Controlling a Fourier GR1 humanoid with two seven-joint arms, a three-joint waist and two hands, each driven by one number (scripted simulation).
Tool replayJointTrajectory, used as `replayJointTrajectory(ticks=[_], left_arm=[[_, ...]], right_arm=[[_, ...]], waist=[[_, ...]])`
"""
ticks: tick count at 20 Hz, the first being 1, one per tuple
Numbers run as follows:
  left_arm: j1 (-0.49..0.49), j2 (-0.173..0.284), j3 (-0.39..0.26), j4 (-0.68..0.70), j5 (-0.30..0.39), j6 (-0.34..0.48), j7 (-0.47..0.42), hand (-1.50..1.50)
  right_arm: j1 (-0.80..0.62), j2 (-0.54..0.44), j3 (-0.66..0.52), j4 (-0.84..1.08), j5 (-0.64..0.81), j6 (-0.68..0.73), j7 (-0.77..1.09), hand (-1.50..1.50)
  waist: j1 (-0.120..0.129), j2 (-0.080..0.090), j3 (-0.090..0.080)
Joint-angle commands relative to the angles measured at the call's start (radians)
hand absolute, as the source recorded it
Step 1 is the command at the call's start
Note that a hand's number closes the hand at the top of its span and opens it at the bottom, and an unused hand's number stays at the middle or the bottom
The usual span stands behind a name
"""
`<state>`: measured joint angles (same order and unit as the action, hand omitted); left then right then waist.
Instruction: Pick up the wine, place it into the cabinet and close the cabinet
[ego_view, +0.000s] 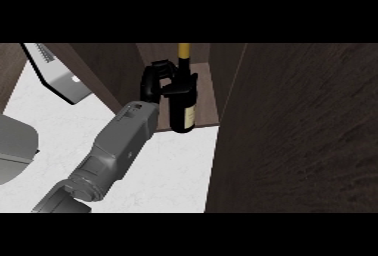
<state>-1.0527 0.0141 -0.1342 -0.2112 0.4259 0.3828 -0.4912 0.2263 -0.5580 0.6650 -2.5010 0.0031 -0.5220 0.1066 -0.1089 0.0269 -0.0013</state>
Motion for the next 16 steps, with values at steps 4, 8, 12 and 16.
replayJointTrajectory(ticks=[4,8,12,16], left_arm=[[-0.089,0.025,0.001,0.071,-0.03,0.05,-0.014,-1.5],[-0.075,0.047,0.002,0.099,-0.042,0.069,-0.055,-1.5],[-0.101,0.039,-0.001,0.127,-0.055,0.127,-0.053,-1.5],[-0.111,0.091,-0.002,0.138,-0.062,0.114,-0.058,-1.5]], right_arm=[[0.033,-0.015,0.008,-0.124,-0.068,0.033,0.018,-1.5],[0.06,-0.017,0.02,-0.135,-0.053,0.031,0.002,-1.5],[0.053,-0.011,0.033,-0.116,-0.046,0.043,-0.012,-1.5],[0.055,-0.03,0.003,-0.148,-0.057,0.051,-0.005,-1.5]], waist=[[-0.018,0.012,0.0],[-0.022,0.01,0.0],[-0.022,0.012,-0.001],[-0.022,0.014,-0.002]])
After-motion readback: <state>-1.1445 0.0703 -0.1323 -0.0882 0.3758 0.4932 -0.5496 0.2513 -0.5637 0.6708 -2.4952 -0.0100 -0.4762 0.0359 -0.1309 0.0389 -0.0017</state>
